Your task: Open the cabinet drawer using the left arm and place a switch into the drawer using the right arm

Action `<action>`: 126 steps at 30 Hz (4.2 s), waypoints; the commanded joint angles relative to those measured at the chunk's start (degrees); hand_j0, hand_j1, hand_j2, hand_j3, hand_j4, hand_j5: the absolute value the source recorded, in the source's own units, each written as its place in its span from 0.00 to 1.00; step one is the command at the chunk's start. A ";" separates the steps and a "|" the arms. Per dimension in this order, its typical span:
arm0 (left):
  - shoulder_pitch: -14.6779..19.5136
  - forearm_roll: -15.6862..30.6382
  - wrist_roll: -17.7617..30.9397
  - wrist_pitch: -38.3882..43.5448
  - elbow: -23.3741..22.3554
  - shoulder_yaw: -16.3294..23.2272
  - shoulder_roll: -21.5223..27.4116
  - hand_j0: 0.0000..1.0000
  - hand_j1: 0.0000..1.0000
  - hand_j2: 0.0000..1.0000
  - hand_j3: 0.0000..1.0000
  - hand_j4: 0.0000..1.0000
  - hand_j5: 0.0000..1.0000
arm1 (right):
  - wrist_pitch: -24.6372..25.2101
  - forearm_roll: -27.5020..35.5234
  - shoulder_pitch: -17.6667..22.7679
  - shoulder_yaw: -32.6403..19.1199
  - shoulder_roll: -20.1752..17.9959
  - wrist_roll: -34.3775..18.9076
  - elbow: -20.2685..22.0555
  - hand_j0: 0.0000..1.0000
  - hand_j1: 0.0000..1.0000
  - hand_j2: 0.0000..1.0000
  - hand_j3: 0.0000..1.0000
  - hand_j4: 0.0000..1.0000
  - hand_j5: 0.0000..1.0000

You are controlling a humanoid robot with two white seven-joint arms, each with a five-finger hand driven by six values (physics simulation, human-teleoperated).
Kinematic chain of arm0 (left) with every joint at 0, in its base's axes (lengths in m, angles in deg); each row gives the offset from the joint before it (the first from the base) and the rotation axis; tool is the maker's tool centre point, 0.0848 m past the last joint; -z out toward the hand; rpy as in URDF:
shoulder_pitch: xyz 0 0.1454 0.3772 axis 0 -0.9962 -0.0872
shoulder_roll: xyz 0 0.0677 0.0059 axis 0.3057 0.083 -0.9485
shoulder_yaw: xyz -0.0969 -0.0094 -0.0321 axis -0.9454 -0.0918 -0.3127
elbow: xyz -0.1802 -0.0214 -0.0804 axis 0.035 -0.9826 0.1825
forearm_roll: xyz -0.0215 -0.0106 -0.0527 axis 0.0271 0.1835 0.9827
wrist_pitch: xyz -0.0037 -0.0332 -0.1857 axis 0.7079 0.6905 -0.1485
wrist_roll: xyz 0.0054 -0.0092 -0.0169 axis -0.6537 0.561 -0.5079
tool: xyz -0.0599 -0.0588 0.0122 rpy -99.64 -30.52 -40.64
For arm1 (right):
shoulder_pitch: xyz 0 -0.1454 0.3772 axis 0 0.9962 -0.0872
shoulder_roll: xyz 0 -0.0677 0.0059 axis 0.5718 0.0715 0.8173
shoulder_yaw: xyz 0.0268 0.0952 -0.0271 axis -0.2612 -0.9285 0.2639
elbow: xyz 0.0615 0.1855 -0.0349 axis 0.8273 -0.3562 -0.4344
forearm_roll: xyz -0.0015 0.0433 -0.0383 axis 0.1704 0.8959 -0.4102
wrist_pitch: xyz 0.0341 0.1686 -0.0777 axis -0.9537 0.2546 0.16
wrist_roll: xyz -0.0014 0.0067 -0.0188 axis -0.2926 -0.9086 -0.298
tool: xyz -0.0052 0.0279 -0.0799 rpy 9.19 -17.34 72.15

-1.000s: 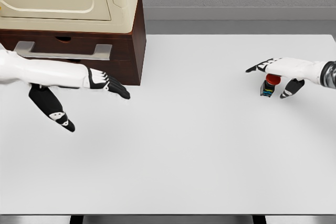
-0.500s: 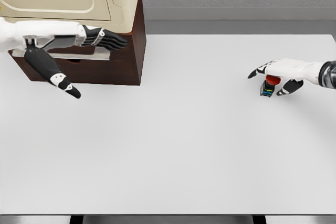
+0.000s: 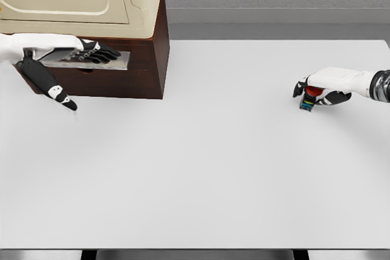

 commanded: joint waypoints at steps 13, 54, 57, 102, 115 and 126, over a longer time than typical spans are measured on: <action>-1.85 -0.07 -0.01 0.58 -3.43 -2.99 -1.23 1.00 1.00 1.00 1.00 1.00 1.00 | 0.01 0.35 -0.88 -0.16 0.05 0.02 1.00 0.51 0.51 0.51 0.51 0.51 0.51; -15.82 -3.67 -0.01 3.48 -7.38 -15.74 -2.46 1.00 1.00 1.00 1.00 1.00 1.00 | -1.57 7.12 -5.89 4.33 2.78 0.02 10.40 0.45 0.45 0.45 0.45 0.45 0.45; -16.70 -3.67 -0.01 3.48 -7.38 -15.82 -2.54 1.00 1.00 1.00 1.00 1.00 1.00 | -1.49 7.47 -6.68 5.29 3.74 0.02 10.84 0.45 0.45 0.45 0.45 0.45 0.45; -20.48 2.48 -0.01 7.61 -2.81 -15.82 2.47 1.00 1.00 1.00 1.00 1.00 1.00 | 1.85 12.40 -15.38 10.57 10.34 0.02 21.39 0.45 0.45 0.45 0.45 0.45 0.45; -20.57 6.52 -0.01 9.01 -0.61 -15.74 5.01 1.00 1.00 1.00 1.00 1.00 1.00 | 5.02 14.42 -18.28 13.11 13.15 0.02 21.30 0.45 0.45 0.45 0.45 0.45 0.45; -20.65 9.60 -0.01 12.18 0.79 -16.09 6.33 1.00 1.00 1.00 1.00 1.00 1.00 | 7.74 14.42 -20.21 14.70 15.43 0.02 21.12 0.45 0.45 0.45 0.45 0.45 0.45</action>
